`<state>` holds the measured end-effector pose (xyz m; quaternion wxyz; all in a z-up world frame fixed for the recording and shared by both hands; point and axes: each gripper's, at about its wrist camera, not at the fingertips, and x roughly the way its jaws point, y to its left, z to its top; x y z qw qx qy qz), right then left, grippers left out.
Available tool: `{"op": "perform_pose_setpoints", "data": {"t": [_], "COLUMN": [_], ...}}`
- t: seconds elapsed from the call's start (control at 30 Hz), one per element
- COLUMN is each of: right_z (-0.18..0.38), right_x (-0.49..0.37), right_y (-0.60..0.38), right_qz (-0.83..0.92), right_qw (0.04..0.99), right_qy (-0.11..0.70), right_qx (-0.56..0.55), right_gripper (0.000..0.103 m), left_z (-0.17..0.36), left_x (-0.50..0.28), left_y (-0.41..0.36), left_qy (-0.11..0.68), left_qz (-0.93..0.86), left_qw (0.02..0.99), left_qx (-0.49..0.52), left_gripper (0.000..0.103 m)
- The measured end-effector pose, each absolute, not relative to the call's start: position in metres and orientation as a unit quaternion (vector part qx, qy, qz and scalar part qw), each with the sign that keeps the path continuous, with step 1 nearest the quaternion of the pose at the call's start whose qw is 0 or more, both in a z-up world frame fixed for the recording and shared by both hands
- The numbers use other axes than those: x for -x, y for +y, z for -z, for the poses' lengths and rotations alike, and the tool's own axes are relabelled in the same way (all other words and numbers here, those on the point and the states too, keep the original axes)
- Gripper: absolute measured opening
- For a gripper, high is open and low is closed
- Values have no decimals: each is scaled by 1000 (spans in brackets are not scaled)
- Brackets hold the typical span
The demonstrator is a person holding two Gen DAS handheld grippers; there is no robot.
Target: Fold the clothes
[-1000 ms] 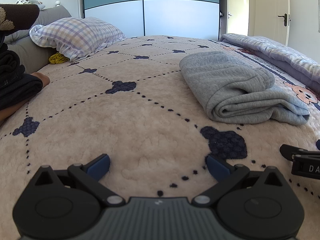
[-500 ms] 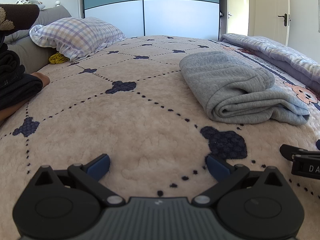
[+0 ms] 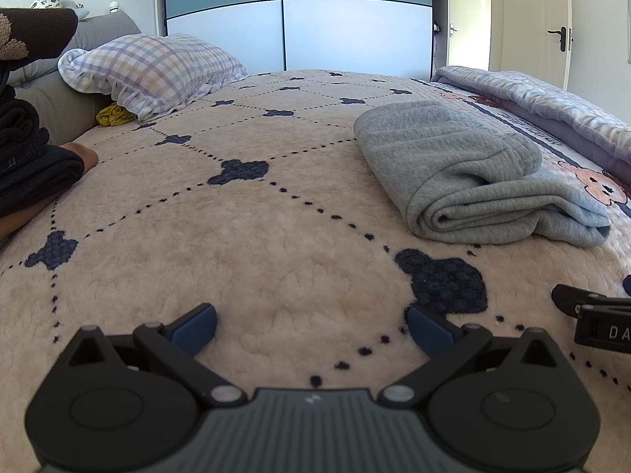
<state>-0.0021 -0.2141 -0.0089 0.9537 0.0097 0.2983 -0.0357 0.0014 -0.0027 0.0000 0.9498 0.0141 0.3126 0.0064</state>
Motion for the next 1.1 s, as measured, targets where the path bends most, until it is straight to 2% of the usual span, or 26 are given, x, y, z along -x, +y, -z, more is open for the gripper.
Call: {"op": "perform_pose_setpoints", "data": {"t": [0.3, 0.57, 0.67, 0.9, 0.97, 1.03, 1.1], "right_z": [7, -6, -18, -57, -55, -51, -49], "right_x": [1, -16, -28, -69, -97, -123, -134], "right_y": [-214, -211, -222, -249, -249, -249, -245], "right_qz": [35, 11, 2, -74, -111, -142, -159], "right_qw": [952, 952, 959, 963, 946, 925, 914], "right_qy": [303, 299, 282, 247, 287, 326, 343], "right_qx": [-5, 66, 37, -74, -99, -131, -146], "right_gripper": [103, 103, 103, 98, 89, 61, 60], "left_z": [0, -3, -13, -51, -51, -51, -50], "left_x": [-1, -6, -13, -45, -60, -74, -75], "left_y": [-3, -2, 4, -7, -26, -43, -54], "left_qy": [311, 323, 331, 282, 280, 277, 262], "left_qz": [-7, -3, 17, 27, 49, 69, 75], "left_qw": [950, 946, 943, 959, 957, 954, 955], "left_qx": [-13, -15, -22, -25, -57, -89, -115], "left_gripper": [103, 103, 103, 103, 103, 103, 103]}}
